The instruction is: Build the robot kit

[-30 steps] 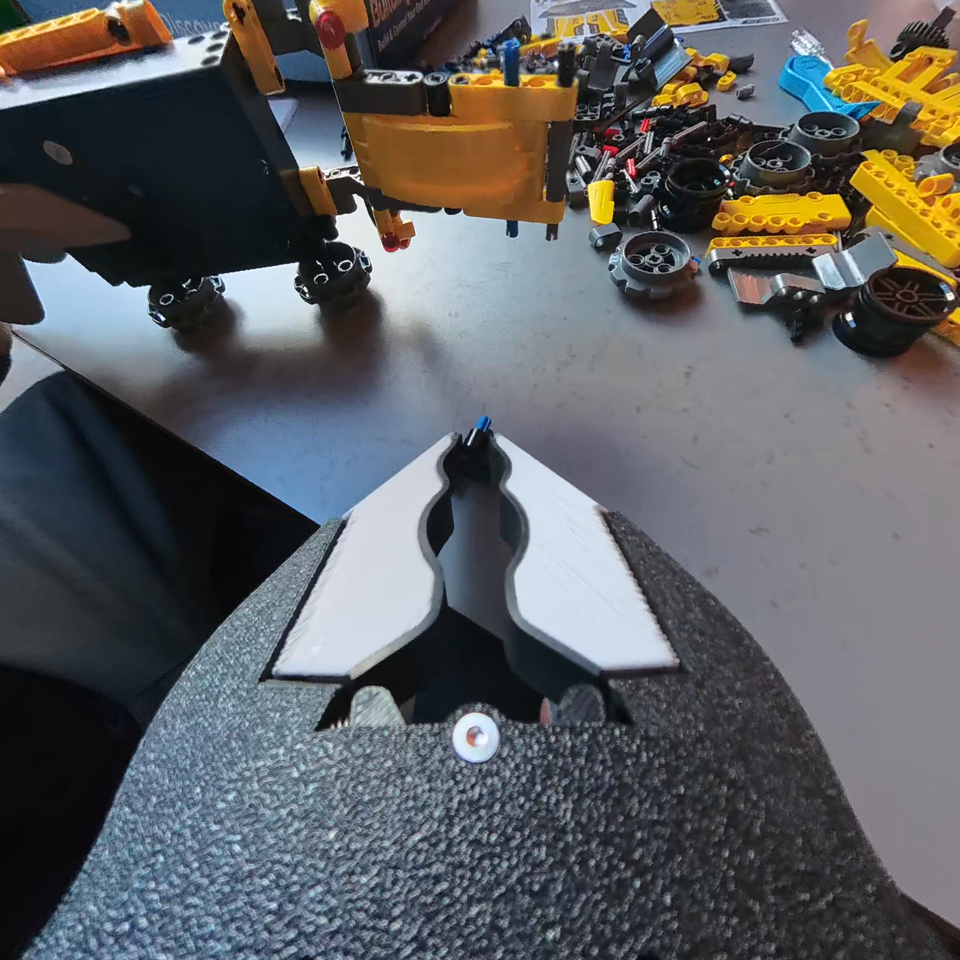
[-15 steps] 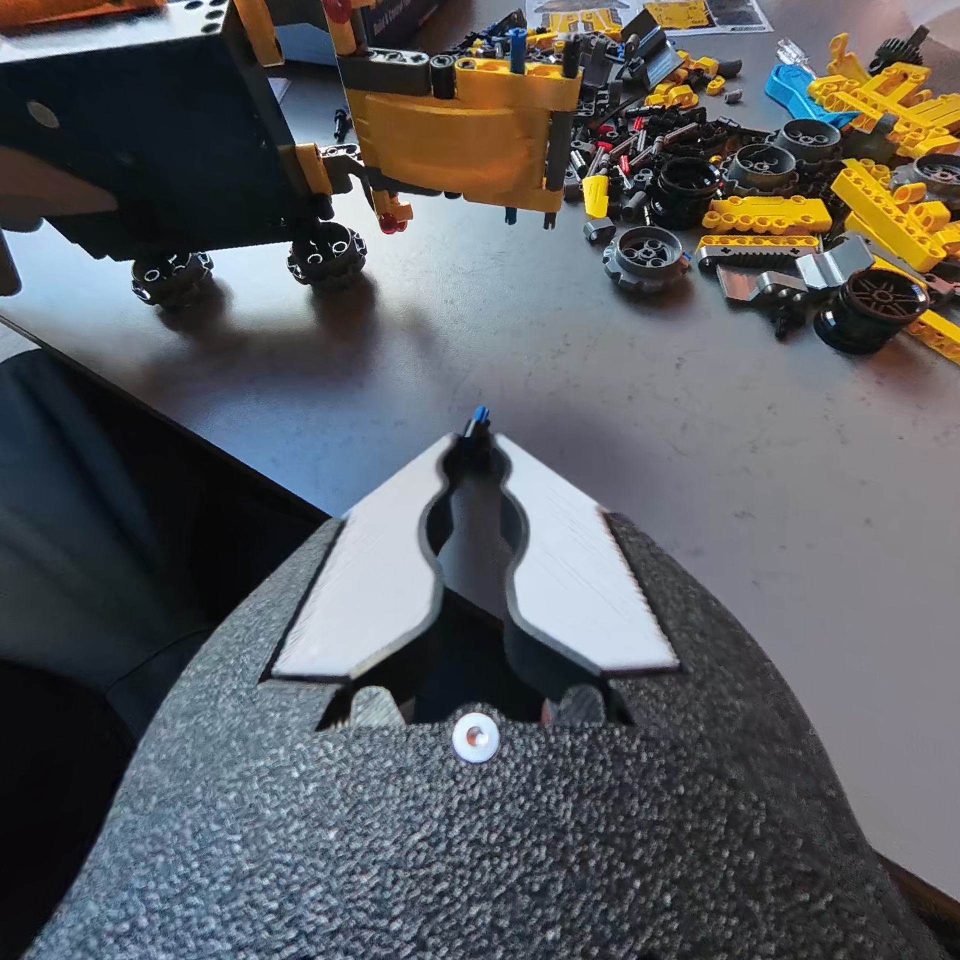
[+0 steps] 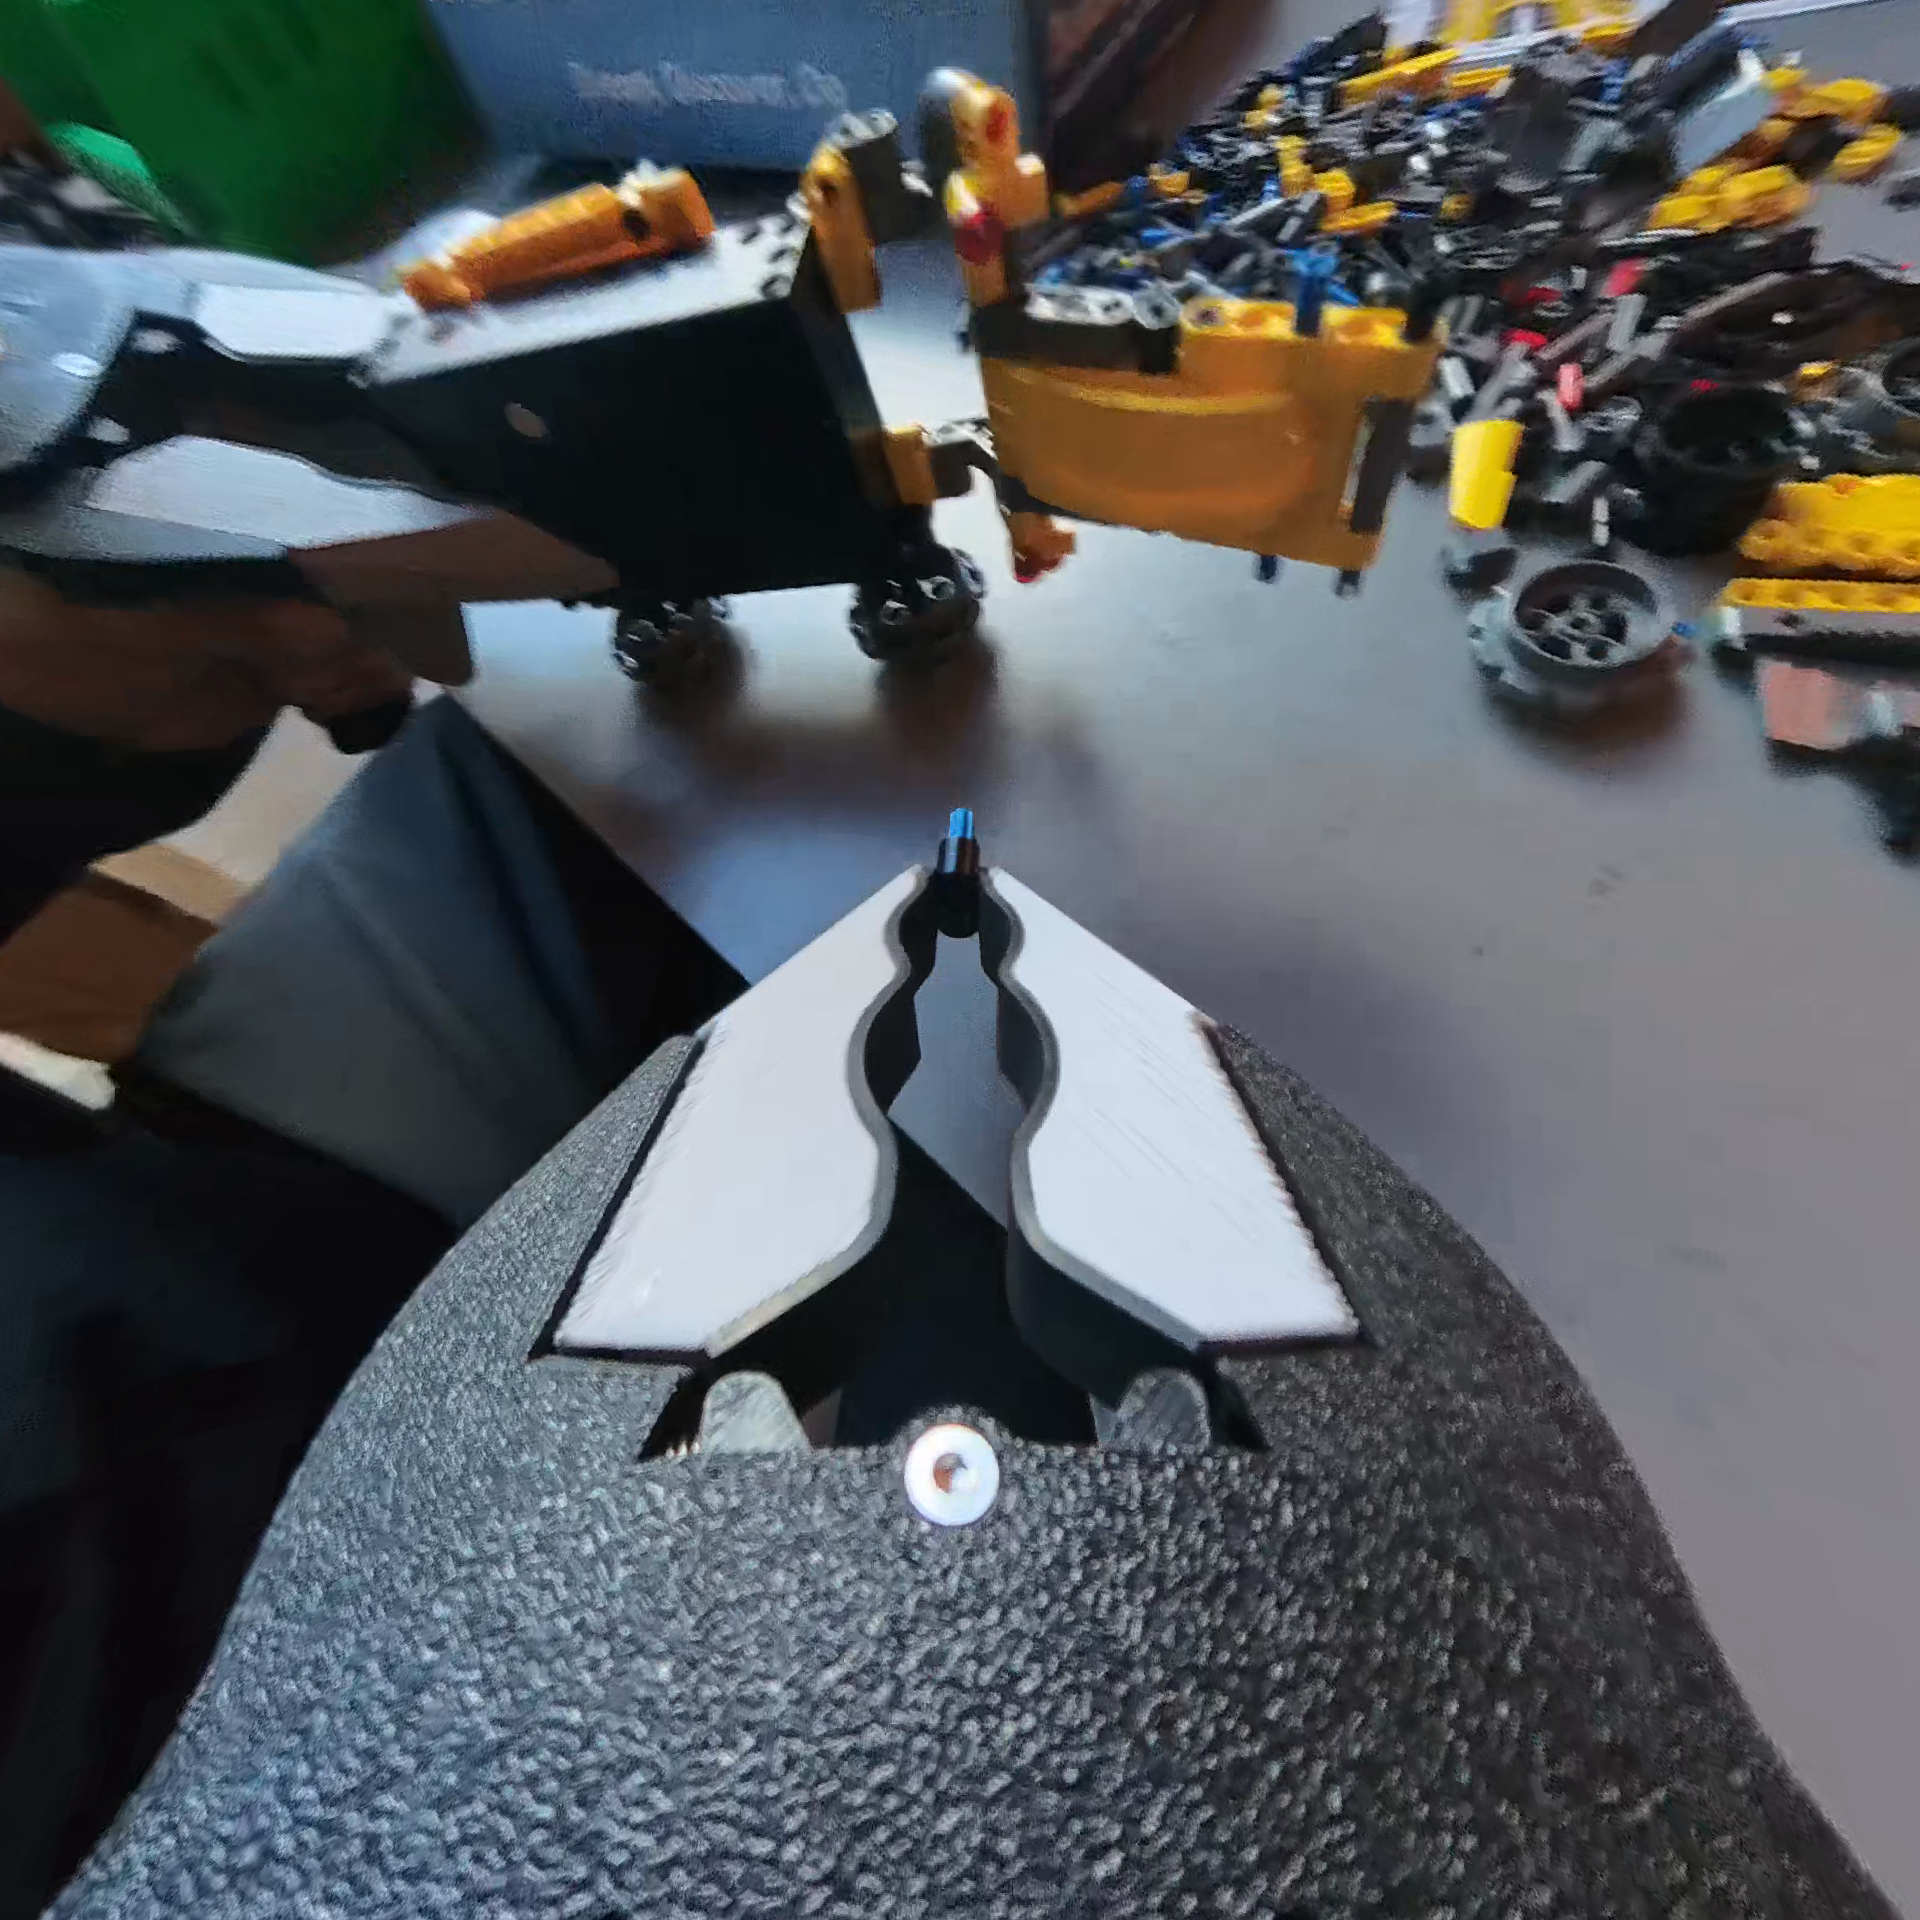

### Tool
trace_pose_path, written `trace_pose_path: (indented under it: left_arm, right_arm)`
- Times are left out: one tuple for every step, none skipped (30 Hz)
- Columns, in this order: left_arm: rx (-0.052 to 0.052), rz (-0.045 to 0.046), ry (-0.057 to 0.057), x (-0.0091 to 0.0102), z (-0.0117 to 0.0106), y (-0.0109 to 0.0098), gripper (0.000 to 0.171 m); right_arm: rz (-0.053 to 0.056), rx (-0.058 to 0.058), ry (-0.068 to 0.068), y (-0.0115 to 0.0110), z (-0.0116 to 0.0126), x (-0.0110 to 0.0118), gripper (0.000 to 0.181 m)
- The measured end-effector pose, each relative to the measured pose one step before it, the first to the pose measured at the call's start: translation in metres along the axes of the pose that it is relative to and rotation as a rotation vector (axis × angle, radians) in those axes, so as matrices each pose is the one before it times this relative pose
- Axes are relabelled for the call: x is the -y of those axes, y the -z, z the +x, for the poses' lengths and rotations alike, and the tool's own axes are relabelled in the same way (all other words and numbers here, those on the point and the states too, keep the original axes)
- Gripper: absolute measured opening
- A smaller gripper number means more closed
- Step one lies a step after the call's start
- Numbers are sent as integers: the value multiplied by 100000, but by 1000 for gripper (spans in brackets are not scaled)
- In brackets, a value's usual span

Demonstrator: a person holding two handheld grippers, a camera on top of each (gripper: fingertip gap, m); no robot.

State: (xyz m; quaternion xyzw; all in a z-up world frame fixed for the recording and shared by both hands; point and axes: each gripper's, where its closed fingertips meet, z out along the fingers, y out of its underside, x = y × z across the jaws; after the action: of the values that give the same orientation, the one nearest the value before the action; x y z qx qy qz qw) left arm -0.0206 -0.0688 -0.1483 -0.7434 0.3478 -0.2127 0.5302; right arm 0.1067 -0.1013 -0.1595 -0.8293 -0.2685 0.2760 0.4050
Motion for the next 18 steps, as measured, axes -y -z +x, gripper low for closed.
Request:
trace_pose_path:
  left_arm:
    - [-740,-903,-1394,21,46,-96,53]
    - [-812,-1291,-1867,-36,25,-107,54]
    - [-539,-1330,-1951,-38,-24,-103,55]
    - [10,-551,-1590,23,-137,-49,51]
    - [-820,114,-1206,86,-30,-11,42]
    - [-3209,524,-629,143,270,46,30]
    - [-2071,403,134,140,181,3,30]
    - [-57,-139,-945,21,31,-36,29]
    - [726,-483,-1823,-24,-6,-27,29]
    - [638,-174,-2787,23,45,-5,29]
    - [501,-370,-3748,34,76,6,29]
    - [813,-674,-3966,18,16,11,29]
    - [1362,-681,-3511,43,-72,21,29]
    - [1072,-521,-3047,67,-60,22,29]
    - [326,-231,-1970,100,-6,16,29]
    - [-74,232,-1518,109,12,6,29]
    - [-46,331,-1488,94,14,-6,29]
    - [-283,227,-1601,44,15,-15,29]
  right_arm:
    - [443,3602,-943,41,-501,607,7]
    - [342,3614,-854,64,-468,619,7]
    - [-32,3149,-470,94,-408,604,7]
    - [-480,2727,251,98,-360,608,7]
    - [-865,2218,950,112,-304,647,7]
    - [-1184,1451,1527,130,-207,695,7]
    - [-1663,840,1852,95,-118,713,7]
    - [-1929,525,1885,78,-97,743,7]
    - [-1837,453,1810,36,-112,780,7]
    - [-2064,369,1748,-20,-141,717,7]
    - [-2589,-238,2002,-105,-65,547,7]
    - [-2821,-1185,2401,-166,94,368,7]
    - [-2984,-1761,2346,-195,215,204,7]
    - [-2796,-1429,1901,-235,191,111,7]
    - [-2173,-400,1014,-244,84,119,7]
    - [-1703,639,-88,-235,-23,121,7]
    - [-1448,990,-814,-203,-46,101,7]
    - [-1526,627,-1131,-188,39,23,7]
